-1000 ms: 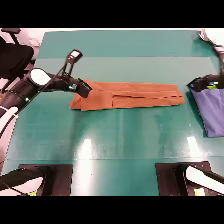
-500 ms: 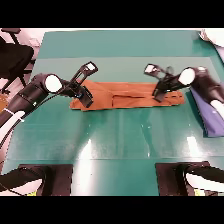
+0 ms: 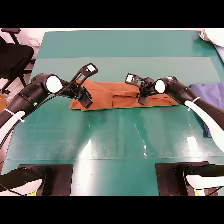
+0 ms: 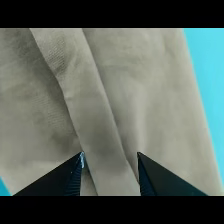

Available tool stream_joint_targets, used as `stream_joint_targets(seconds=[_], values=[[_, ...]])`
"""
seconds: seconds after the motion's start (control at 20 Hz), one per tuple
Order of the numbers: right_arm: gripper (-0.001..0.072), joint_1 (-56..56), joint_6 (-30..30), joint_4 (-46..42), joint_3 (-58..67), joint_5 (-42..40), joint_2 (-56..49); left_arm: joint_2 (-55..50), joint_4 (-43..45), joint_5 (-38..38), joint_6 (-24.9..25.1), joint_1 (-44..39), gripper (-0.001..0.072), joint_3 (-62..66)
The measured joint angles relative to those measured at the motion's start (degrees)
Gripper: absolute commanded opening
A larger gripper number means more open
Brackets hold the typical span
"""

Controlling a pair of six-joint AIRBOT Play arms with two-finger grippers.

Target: Fold the shirts.

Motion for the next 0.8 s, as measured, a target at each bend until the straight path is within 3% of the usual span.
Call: stream_joint_targets(seconds=[0.2,0.4,0.45,0.5,0.8], values=[[0.0407,0.33,0.02,-0.11,0.0,-1.14,-1.03,0.0,0.17,0.0,-0.07,0.0,0.0023,0.0],[0.0339,0.24,0.0,-0.11,0.02,-1.77,-1.33,0.0,0.2,0.5,-0.07,0.0,0.0023,0.0],[0.0104,0.22,0.0,-0.13,0.02,-1.95,-1.38,0.0,0.2,0.7,-0.07,0.0,0.0023,0.0],[0.0016,0.22,0.0,-0.11,0.0,-2.4,-1.42,0.0,0.17,0.94,-0.07,0.0,0.0023,0.0],[0.0016,0.22,0.0,-0.13,0.02,-4.79,-1.42,0.0,0.2,1.31,-0.04,0.0,0.0023,0.0]])
